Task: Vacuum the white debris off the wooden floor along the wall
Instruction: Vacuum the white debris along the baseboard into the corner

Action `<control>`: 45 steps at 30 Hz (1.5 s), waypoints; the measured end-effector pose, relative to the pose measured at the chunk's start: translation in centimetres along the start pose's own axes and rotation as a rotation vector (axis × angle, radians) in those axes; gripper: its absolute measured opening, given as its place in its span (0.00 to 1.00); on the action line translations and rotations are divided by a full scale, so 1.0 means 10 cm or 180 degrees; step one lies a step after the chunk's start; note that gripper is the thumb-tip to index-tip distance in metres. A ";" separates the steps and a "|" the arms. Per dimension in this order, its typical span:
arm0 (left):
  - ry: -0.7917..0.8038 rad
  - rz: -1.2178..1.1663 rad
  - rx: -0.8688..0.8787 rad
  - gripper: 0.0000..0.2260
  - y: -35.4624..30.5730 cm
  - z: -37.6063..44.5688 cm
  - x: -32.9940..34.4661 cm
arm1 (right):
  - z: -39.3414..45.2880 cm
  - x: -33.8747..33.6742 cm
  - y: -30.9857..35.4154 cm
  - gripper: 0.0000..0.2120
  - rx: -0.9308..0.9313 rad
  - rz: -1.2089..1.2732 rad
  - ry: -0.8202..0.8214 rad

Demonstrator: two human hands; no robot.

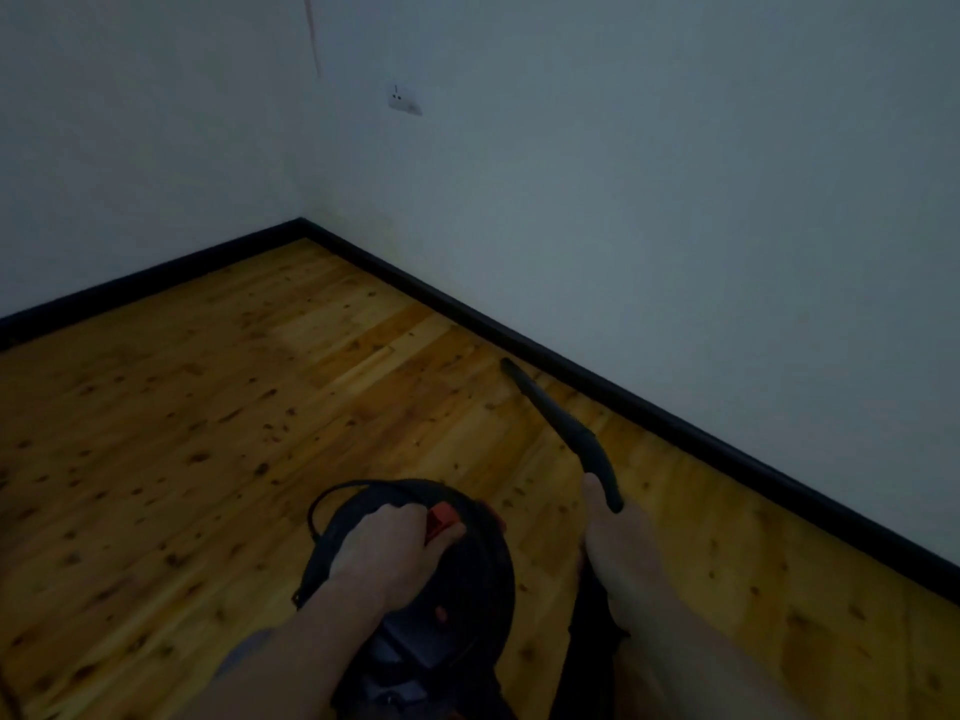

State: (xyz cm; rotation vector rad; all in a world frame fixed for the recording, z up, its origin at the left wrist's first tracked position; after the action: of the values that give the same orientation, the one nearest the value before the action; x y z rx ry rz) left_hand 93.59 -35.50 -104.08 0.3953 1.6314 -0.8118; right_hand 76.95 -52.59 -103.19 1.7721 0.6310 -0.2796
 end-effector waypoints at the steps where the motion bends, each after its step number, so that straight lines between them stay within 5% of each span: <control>1: 0.0071 -0.0012 0.0010 0.23 0.00 -0.06 0.04 | -0.01 -0.07 -0.07 0.29 0.0026 -0.0019 -0.0036; 12: 0.0283 -0.0014 0.0346 0.23 -0.56 -0.50 0.26 | -0.22 -0.69 -0.32 0.28 -0.0002 0.0043 0.0051; 29: 0.0089 -0.0116 -0.0153 0.23 -0.43 -1.77 0.27 | -1.46 -1.21 -0.76 0.19 -0.0135 -0.0055 0.0732; 45: 0.0004 -0.0167 -0.0183 0.16 -0.27 -2.68 0.31 | -2.36 -1.89 -1.33 0.28 -0.0200 -0.0655 0.0908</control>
State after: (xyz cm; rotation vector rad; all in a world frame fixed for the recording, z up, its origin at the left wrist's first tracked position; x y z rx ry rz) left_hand 71.84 -19.37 -105.06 0.3137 1.6682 -0.8021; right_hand 50.93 -33.05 -97.69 1.7021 1.0190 -0.1453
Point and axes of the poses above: each hand's wrist, its own z-axis towards the middle knuckle, its own x-axis out of the palm, y = z × x, the point moved 1 cm from there along z, towards the middle knuckle, and after that the axes turned 12 degrees about -y, right-handed, at the moved point
